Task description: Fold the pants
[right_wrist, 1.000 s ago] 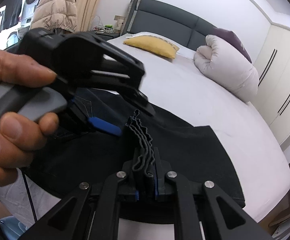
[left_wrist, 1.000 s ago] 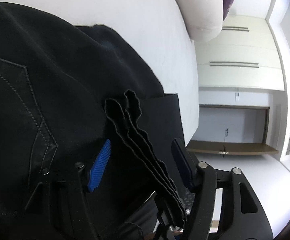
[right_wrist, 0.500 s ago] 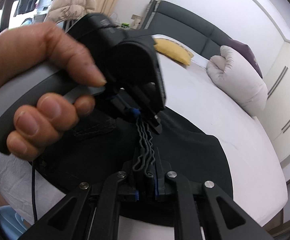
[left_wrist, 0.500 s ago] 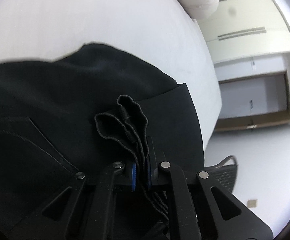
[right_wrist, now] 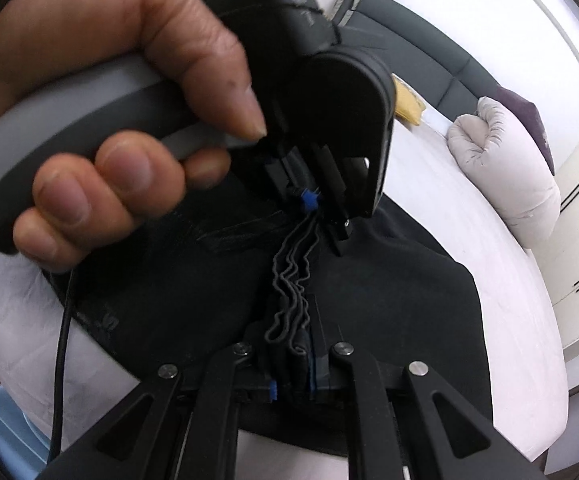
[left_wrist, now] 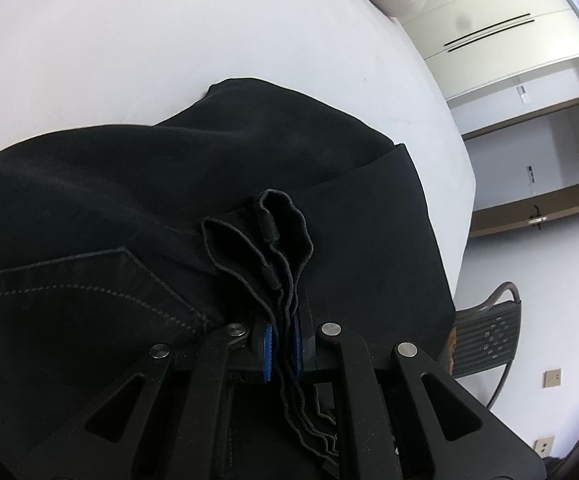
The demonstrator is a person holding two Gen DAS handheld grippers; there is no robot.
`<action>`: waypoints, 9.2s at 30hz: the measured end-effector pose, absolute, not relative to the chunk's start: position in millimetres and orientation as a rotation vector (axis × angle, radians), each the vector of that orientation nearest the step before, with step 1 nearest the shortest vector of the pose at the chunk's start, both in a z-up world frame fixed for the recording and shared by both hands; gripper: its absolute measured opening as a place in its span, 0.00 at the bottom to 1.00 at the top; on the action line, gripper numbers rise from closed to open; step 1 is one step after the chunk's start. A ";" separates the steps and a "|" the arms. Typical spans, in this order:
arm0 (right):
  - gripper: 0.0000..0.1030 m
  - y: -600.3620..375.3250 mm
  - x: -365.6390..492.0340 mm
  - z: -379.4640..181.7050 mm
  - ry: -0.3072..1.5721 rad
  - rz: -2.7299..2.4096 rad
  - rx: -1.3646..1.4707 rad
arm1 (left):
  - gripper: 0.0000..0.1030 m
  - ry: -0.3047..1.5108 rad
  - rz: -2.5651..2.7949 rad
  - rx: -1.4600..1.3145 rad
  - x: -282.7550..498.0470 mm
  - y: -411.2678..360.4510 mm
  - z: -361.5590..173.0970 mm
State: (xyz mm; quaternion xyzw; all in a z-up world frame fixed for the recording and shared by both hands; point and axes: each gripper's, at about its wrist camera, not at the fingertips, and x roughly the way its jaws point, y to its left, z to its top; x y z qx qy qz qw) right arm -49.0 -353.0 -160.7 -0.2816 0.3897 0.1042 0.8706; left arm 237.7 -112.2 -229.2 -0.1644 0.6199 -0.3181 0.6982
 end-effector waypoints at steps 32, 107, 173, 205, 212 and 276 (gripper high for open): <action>0.08 -537.7 -20.5 -91.9 1.018 0.430 0.208 | 0.07 1.182 -0.534 0.063 181.9 -203.4 -200.8; 0.42 -499.8 111.1 -175.3 1.227 0.752 0.893 | 0.11 0.876 -0.072 -1.136 -16.7 177.8 -233.0; 0.93 -541.2 127.9 -123.2 1.168 0.866 0.887 | 0.13 0.792 -0.489 -0.117 156.6 -153.4 -113.4; 0.14 -660.3 131.5 -158.0 1.193 0.555 0.645 | 0.13 0.876 -0.723 0.331 178.5 -437.3 -187.0; 0.14 -684.5 140.3 -192.3 1.238 0.522 0.679 | 0.13 0.943 -0.712 0.352 197.4 -478.7 -215.1; 0.67 -729.1 29.1 -150.0 1.014 0.502 0.830 | 0.10 0.974 -0.840 -0.386 197.4 -233.6 -213.2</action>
